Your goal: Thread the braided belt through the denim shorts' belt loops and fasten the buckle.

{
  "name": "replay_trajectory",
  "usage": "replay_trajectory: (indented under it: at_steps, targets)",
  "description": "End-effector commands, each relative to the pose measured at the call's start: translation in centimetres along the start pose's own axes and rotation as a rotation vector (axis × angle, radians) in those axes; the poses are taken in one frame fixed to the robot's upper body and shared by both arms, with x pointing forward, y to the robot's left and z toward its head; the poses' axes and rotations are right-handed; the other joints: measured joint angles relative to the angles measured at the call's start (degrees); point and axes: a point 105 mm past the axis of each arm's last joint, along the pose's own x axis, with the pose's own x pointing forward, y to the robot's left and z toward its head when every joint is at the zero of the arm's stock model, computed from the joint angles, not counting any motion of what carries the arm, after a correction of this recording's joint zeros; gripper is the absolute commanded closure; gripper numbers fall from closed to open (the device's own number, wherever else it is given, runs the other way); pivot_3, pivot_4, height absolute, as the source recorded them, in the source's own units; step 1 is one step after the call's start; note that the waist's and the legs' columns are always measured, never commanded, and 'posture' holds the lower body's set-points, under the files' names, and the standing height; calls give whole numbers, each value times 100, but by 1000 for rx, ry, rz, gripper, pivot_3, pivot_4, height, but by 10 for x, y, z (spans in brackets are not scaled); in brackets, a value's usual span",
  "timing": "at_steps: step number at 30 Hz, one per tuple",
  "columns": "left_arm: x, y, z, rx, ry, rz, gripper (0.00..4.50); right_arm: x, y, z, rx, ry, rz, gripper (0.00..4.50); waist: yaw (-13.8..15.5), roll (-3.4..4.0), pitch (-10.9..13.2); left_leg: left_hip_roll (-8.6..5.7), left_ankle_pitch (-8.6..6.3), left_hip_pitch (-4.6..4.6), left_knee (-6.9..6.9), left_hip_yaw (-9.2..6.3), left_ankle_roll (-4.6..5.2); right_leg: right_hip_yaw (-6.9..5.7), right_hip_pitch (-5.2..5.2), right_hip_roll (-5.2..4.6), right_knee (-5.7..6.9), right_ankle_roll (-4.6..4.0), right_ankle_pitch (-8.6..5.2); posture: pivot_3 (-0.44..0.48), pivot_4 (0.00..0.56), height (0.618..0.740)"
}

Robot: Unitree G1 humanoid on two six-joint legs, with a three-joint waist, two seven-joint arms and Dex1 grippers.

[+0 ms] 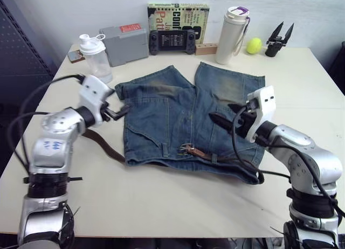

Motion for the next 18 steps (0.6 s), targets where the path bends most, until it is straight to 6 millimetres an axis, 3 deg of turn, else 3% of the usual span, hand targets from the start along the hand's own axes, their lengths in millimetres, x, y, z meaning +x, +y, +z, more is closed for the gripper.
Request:
replay_trajectory:
  at_steps: [1, 3, 5, 8, 10, 13, 18]
  targets:
    - [-27, 25, -21, -134, 119, 154, 556, -6, 32, 1, -60, -9, 158, 125, 4, -2, 2, -1, 0, 0, 0, -1, 0, -1, 1, 0, 1, 0, 0, 0, 150, 731]
    - [-40, 33, -45, -243, 217, 238, 556, -9, 39, -13, -71, 36, 198, 125, 7, -14, 8, -2, 0, 1, 0, -2, 0, 0, 0, 1, 1, 0, 0, 0, 150, 731]
    - [-45, 35, -55, -353, 245, 286, 556, -10, 43, -22, -82, 68, 222, 125, 17, -29, 18, -2, 0, 0, 0, -2, 0, -1, 1, 1, -1, 0, 0, 0, 150, 731]
    - [-45, 37, -61, -455, 253, 345, 556, -8, 43, -35, -94, 101, 221, 125, 50, -56, 33, -3, 0, 1, 5, -4, 0, 0, 6, 1, -2, 0, 0, 0, 150, 731]
    - [-45, 38, -60, -483, 244, 376, 50, -7, 43, -40, -95, 109, 219, 0, 63, -69, 41, -2, 0, 1, 6, -7, -1, -1, 8, 1, -3, 0, 0, 0, 150, 731]
    - [-42, 35, -56, -505, 250, 376, 23, -5, 43, -44, -93, 114, 208, 0, 70, -75, 45, -3, -1, 1, 4, -8, -3, -2, 6, 1, -3, 0, 0, 0, 150, 731]
    - [-40, 46, -71, -504, 345, 469, 23, -3, 51, -45, -79, 97, 224, 0, 78, -75, 45, -1, -1, 2, 3, -7, -5, -2, 6, 2, -4, 0, 0, 0, 150, 731]
